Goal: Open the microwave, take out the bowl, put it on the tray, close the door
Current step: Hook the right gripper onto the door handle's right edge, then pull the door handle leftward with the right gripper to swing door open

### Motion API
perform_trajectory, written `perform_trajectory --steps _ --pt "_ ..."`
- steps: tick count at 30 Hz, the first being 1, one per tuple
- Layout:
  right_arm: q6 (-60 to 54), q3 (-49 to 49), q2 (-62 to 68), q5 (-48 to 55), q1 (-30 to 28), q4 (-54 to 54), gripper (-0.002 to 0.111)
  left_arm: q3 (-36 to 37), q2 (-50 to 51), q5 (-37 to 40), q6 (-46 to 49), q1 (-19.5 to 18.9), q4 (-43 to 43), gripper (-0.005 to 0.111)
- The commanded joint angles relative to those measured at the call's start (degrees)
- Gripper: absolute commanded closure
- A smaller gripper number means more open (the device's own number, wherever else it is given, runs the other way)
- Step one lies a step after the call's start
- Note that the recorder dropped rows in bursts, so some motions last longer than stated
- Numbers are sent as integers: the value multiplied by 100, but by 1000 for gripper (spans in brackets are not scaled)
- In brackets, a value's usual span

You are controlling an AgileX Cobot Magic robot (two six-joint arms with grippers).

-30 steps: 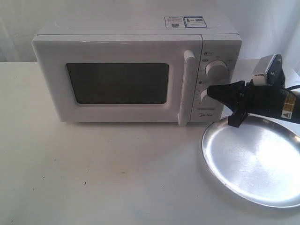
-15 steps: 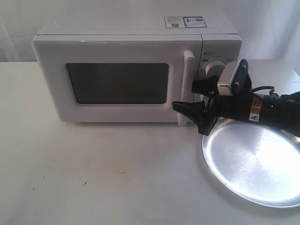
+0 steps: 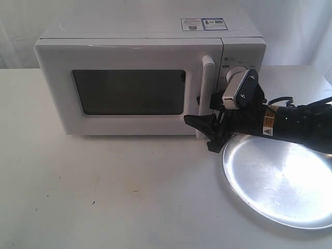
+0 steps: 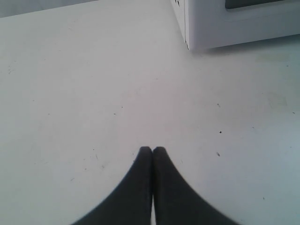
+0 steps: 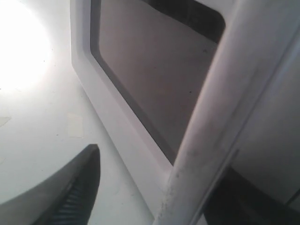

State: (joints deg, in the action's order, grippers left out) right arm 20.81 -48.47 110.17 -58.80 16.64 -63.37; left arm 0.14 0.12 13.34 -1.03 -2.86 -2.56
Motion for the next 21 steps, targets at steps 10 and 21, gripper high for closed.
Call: perform_trajectory --steps 10,21 --pt "-367 -140 -85 -926 118 -1272 108 -14 -12 -6 -20 24 37 107" --pt "36 -140 -570 -1105 118 -2273 108 -14 -12 -6 -20 24 37 107"
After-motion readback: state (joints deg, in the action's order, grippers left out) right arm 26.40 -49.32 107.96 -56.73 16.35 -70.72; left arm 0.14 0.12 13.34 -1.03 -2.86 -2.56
